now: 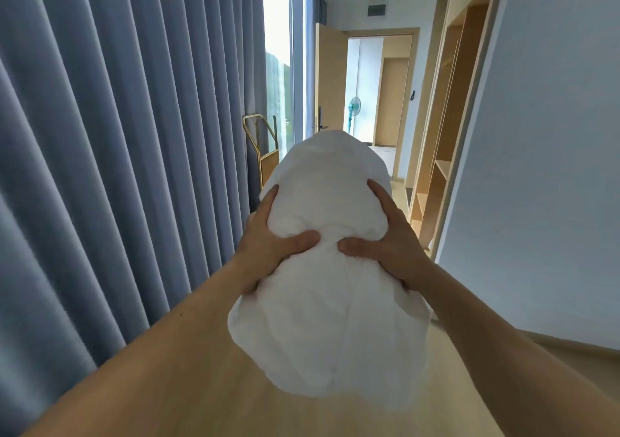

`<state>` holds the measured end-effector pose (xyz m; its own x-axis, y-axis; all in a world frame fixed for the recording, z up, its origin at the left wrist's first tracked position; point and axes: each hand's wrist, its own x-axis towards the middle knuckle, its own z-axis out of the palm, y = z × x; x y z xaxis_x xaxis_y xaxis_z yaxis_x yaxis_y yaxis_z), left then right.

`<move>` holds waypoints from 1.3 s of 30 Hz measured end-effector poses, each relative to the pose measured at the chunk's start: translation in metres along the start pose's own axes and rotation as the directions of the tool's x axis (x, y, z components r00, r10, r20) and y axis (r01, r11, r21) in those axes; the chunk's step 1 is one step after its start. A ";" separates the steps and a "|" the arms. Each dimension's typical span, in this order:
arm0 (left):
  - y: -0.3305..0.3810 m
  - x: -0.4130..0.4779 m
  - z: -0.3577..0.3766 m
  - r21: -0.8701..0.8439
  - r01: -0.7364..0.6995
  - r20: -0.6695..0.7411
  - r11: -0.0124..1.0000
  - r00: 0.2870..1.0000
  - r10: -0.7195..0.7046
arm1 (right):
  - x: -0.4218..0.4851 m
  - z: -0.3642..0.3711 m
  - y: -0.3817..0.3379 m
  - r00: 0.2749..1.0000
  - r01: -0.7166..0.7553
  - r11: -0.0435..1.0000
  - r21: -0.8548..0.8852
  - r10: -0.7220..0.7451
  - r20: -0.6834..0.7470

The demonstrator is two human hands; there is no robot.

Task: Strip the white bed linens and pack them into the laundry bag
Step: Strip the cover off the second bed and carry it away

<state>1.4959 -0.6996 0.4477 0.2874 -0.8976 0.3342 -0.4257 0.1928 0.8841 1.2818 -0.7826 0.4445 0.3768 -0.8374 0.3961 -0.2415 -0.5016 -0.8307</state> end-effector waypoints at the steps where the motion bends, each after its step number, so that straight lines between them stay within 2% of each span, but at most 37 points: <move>1: -0.008 0.019 0.002 -0.009 0.006 -0.001 1.000 1.000 -0.006 | 0.020 0.002 0.008 1.000 0.001 1.000 -0.004 -0.001 0.013; 13: -0.129 0.299 0.013 -0.091 0.019 0.057 0.996 0.998 -0.014 | 0.277 0.051 0.119 0.997 -0.055 0.998 -0.030 0.053 -0.064; 23: -0.189 0.519 0.073 -0.141 0.001 0.151 0.990 0.988 0.020 | 0.462 0.031 0.220 0.983 -0.068 0.996 -0.066 0.055 -0.176; 31: -0.229 0.694 0.147 -0.109 0.011 0.103 0.994 0.995 0.000 | 0.628 -0.002 0.315 0.989 -0.058 0.997 -0.055 0.049 -0.143; 39: -0.268 0.852 0.182 -0.118 0.020 0.049 0.993 0.999 -0.014 | 0.795 -0.016 0.388 0.995 -0.051 0.998 -0.036 0.048 -0.088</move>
<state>1.6988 -1.5888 0.4357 0.2515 -0.9185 0.3051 -0.3159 0.2200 0.9229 1.4735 -1.6461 0.4433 0.2848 -0.8762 0.3887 -0.2928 -0.4657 -0.8351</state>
